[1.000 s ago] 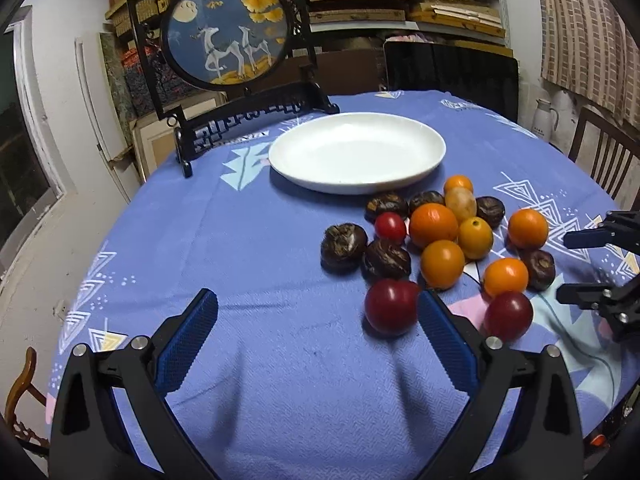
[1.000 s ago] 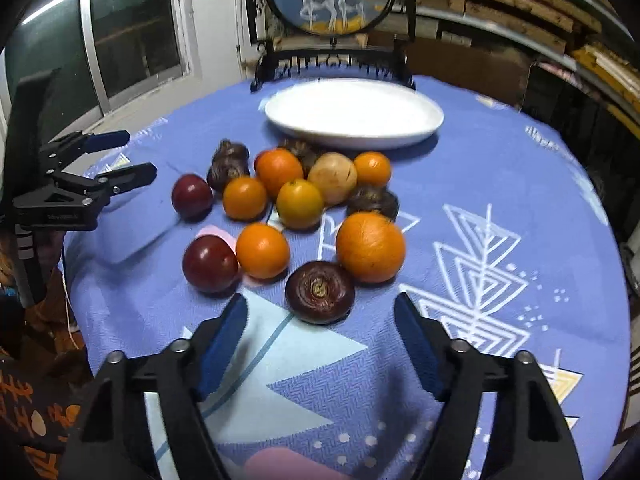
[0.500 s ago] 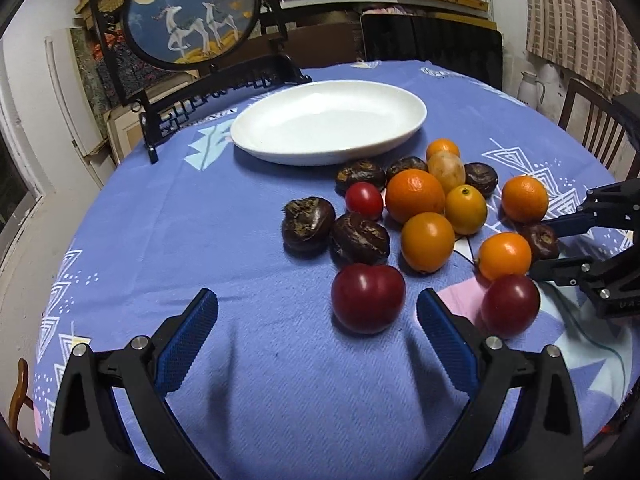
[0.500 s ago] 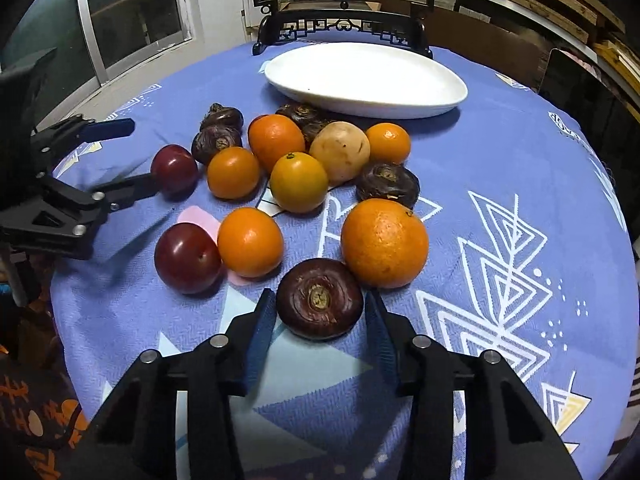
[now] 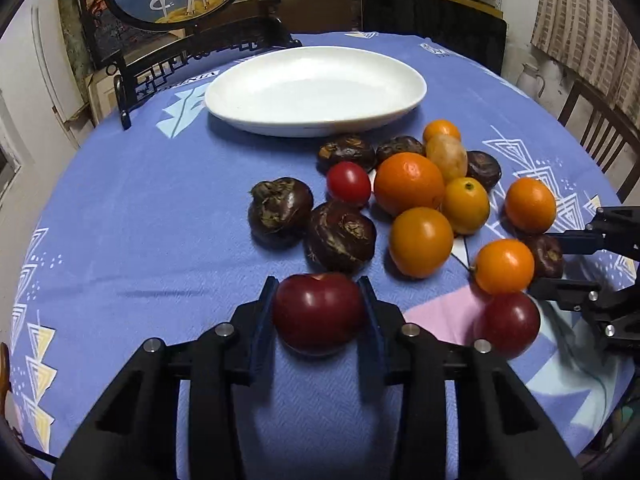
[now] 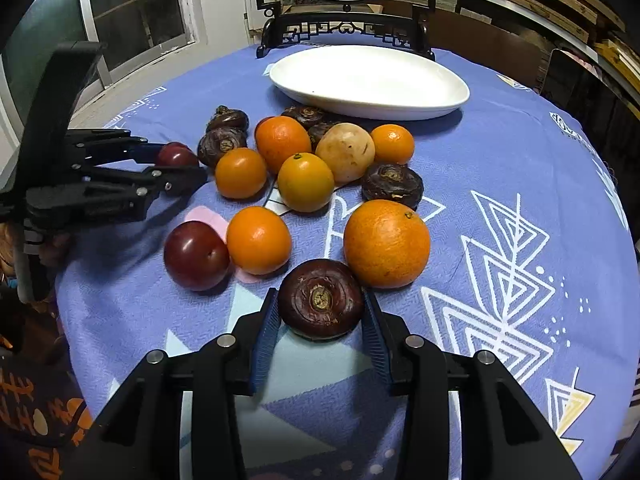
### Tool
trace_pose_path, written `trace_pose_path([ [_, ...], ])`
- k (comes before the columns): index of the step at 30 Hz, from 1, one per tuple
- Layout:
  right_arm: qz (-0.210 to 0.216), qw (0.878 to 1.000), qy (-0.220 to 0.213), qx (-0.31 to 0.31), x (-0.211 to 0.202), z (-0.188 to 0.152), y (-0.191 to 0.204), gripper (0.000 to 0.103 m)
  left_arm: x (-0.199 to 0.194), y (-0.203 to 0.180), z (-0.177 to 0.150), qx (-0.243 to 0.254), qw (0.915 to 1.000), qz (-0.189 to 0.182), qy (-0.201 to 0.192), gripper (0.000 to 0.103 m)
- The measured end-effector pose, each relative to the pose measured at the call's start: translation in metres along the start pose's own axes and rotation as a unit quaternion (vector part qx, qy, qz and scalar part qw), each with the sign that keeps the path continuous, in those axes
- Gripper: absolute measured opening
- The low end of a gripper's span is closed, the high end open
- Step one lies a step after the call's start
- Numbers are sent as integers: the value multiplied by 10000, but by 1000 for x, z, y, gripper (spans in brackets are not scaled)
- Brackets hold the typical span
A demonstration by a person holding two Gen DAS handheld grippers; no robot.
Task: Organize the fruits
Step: 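Carry both fruits over the white plate and open both tools to drop them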
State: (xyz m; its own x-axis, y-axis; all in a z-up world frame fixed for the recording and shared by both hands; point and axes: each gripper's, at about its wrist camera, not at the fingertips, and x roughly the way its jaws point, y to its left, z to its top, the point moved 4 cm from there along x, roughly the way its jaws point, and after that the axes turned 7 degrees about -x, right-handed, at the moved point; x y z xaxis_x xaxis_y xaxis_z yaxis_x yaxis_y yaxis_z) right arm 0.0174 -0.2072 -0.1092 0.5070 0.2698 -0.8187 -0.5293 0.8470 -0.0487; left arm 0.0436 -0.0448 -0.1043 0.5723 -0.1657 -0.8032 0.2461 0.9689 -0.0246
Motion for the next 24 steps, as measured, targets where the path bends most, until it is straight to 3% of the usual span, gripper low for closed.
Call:
trace_pose_path([
  [4, 47, 9999, -114, -32, -11, 0, 2, 41, -13, -4, -2, 39, 9999, 77, -126, 39],
  [10, 2, 9986, -530, -37, -35, 22, -5, 41, -40, -14, 18, 219, 9973, 315, -626, 39],
  [18, -226, 9896, -1420, -105, -62, 97, -19, 41, -50, -12, 77, -8, 9928, 543, -1072, 39],
  [24, -252, 9861, -1627, 228, -44, 160, -47, 41, -34, -2, 133, -404, 9898, 753, -1144, 39],
])
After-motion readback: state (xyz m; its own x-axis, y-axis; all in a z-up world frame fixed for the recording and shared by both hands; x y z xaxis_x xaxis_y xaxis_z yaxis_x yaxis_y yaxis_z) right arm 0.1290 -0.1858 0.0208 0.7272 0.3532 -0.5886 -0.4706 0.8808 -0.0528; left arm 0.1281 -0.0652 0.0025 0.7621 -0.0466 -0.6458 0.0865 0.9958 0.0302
